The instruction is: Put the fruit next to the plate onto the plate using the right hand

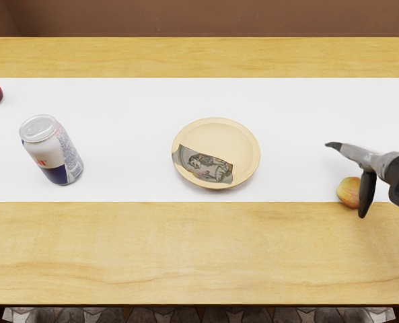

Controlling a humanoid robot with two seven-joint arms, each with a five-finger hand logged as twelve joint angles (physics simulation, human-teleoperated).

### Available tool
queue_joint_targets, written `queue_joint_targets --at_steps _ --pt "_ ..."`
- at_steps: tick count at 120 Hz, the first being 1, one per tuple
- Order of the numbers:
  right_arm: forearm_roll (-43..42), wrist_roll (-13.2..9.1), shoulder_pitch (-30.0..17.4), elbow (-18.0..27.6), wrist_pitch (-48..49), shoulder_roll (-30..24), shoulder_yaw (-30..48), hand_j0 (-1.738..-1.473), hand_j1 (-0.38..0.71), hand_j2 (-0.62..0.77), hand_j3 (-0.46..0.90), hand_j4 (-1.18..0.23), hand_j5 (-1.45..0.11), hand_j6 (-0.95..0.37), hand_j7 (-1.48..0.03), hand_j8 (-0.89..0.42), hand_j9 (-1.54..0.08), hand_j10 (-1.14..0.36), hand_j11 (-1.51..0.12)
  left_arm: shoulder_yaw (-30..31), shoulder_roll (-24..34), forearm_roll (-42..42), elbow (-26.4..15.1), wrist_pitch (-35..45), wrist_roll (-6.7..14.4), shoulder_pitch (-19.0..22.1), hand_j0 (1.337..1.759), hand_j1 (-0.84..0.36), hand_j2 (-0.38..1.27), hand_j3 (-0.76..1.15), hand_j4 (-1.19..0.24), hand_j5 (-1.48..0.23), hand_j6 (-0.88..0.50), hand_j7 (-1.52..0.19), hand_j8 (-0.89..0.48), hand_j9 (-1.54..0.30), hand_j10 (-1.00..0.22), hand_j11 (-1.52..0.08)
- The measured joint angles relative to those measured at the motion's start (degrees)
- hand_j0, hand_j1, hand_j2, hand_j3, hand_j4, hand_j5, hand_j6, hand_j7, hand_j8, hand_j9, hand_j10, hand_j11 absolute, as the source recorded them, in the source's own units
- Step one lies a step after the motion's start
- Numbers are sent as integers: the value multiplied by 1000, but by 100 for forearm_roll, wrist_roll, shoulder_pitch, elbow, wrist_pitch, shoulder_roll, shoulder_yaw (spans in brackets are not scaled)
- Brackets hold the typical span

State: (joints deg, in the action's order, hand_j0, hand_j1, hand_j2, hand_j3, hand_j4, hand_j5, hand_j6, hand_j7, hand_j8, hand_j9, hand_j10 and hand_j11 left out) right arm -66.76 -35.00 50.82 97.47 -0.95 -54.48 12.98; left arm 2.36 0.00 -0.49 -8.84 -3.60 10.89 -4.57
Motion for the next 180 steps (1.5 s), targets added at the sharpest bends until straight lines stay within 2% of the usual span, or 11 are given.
queue_joint_targets --at_steps 48,95,180 --pt "-381 0 -222 55 -197 -8 -31 -1658 -186 -24 0 -147 -181 -150 -180 -148 -181 -145 -180 0 0 -1 -2 0 0 0 1658 339 2 0 -9 -11 -9 -11 -9 -11 -9 -11" --pt "-631 0 -411 200 -286 -46 -39 -1658 -144 -30 0 -183 -228 -186 -226 -184 -227 -181 -227 0 0 -2 -2 0 0 0 1658 339 2 0 -9 -11 -9 -11 -9 -11 -9 -11" --pt "-872 0 -665 253 -611 -206 -33 -1658 -2 -52 0 -302 -383 -305 -381 -303 -382 -301 -382 0 0 -2 -2 0 0 0 1658 339 2 0 -9 -11 -9 -11 -9 -11 -9 -11"
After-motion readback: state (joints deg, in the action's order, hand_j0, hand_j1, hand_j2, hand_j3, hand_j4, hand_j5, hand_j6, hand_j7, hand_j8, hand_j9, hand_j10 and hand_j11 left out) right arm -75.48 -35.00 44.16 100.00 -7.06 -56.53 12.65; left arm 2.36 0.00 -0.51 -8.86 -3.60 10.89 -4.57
